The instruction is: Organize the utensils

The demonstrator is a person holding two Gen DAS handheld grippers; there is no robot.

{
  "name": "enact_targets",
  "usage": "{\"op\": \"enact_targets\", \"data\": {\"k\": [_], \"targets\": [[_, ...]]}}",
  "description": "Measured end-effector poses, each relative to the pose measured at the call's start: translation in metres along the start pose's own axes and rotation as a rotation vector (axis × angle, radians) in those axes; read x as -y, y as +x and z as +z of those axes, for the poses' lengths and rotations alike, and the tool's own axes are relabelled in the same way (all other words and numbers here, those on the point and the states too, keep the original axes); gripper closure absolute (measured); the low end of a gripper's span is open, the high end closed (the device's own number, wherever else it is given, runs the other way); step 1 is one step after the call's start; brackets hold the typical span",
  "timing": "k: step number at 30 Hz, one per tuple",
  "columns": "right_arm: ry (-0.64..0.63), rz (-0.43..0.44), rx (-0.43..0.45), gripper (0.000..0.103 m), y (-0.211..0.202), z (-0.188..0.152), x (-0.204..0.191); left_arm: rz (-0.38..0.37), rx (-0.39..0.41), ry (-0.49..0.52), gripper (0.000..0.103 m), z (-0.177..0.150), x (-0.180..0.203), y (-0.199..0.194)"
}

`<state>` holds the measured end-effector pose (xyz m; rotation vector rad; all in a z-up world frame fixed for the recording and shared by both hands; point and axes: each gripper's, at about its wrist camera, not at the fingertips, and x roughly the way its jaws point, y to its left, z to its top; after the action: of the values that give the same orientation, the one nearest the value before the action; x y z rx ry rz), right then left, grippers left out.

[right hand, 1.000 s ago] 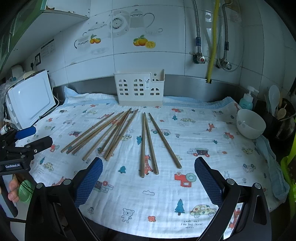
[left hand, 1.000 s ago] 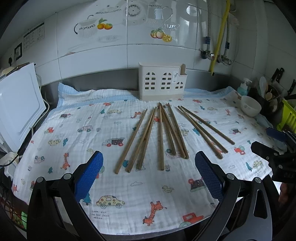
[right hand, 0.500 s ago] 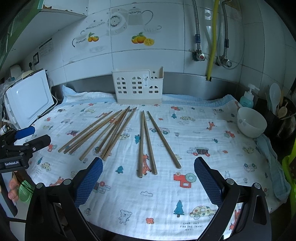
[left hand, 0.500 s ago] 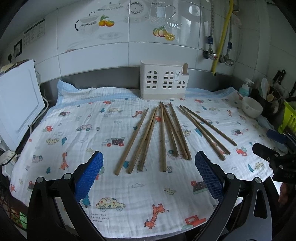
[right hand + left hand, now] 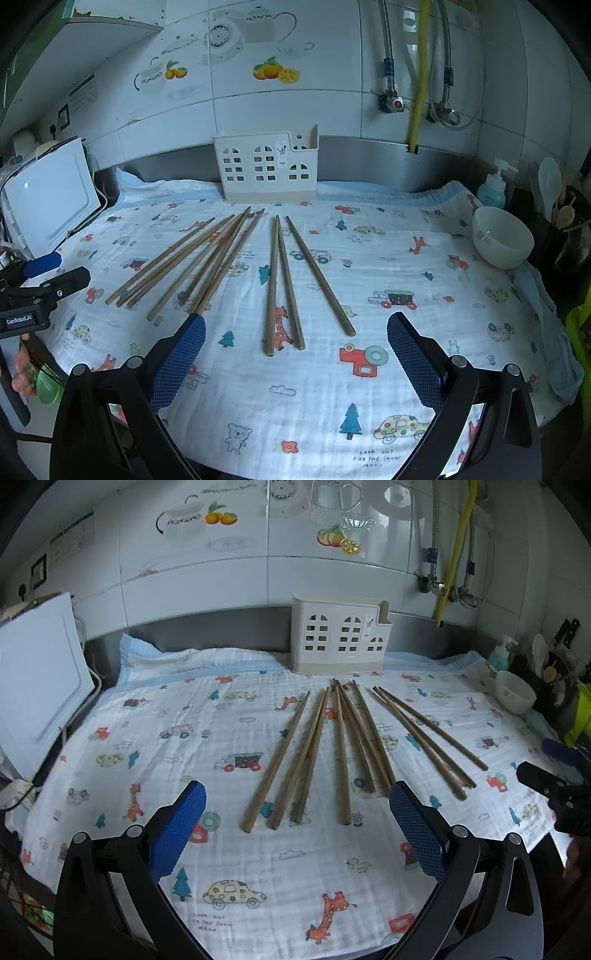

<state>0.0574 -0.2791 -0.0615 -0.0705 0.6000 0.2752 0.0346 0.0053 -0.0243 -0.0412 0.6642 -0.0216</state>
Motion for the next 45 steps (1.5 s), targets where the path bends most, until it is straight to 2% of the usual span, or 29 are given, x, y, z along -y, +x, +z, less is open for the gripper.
{"op": "enact_targets", "data": {"k": [5, 10, 13, 15, 17, 19, 21, 23, 25, 28, 32, 35, 37, 39, 42, 45], "targets": [[-0.002, 0.002, -0.007, 0.008, 0.004, -0.001, 0.000, -0.013, -0.019, -0.025, 0.005, -0.002, -0.004, 0.007], [0.003, 0.000, -0.012, 0.008, 0.008, -0.001, 0.003, 0.022, -0.033, -0.034, 0.005, -0.005, -0.009, 0.013], [0.000, -0.003, -0.019, 0.009, 0.012, -0.001, 0.005, 0.014, -0.050, -0.052, 0.005, -0.005, -0.018, 0.019], [0.002, 0.003, -0.026, 0.019, 0.016, -0.001, 0.008, 0.011, -0.063, -0.051, 0.005, -0.005, -0.025, 0.024], [0.012, 0.005, -0.039, 0.019, 0.022, -0.001, 0.013, 0.016, -0.069, -0.043, 0.006, -0.005, -0.031, 0.029], [0.012, -0.001, -0.044, 0.019, 0.026, -0.001, 0.017, 0.013, -0.077, -0.038, 0.016, -0.003, -0.035, 0.036], [0.016, -0.001, -0.047, 0.019, 0.029, 0.000, 0.020, -0.005, -0.078, -0.044, 0.018, -0.002, -0.040, 0.041], [0.020, 0.004, -0.056, 0.023, 0.035, 0.000, 0.024, 0.000, -0.076, -0.036, 0.021, -0.001, -0.043, 0.047], [0.025, 0.010, -0.068, 0.028, 0.040, 0.000, 0.028, -0.006, -0.086, -0.028, 0.030, -0.002, -0.046, 0.055], [0.040, 0.021, -0.076, 0.030, 0.049, 0.000, 0.035, -0.021, -0.096, -0.017, 0.033, -0.002, -0.047, 0.063], [0.070, 0.045, -0.098, 0.038, 0.062, 0.002, 0.043, -0.042, -0.107, 0.004, 0.035, -0.002, -0.048, 0.072], [0.077, 0.047, -0.113, 0.044, 0.071, 0.001, 0.046, -0.041, -0.125, 0.060, 0.044, -0.003, -0.043, 0.079], [0.082, 0.054, -0.121, 0.048, 0.077, 0.001, 0.048, -0.052, -0.152, 0.078, 0.065, -0.005, -0.043, 0.085], [0.085, 0.058, -0.127, 0.052, 0.080, 0.001, 0.049, -0.080, -0.166, 0.066, 0.074, -0.006, -0.046, 0.089], [0.088, 0.061, -0.137, 0.058, 0.086, 0.002, 0.052, -0.089, -0.166, 0.073, 0.074, -0.005, -0.047, 0.092], [0.089, 0.065, -0.151, 0.063, 0.092, 0.001, 0.054, -0.090, -0.185, 0.094, 0.081, -0.006, -0.046, 0.096]]}}
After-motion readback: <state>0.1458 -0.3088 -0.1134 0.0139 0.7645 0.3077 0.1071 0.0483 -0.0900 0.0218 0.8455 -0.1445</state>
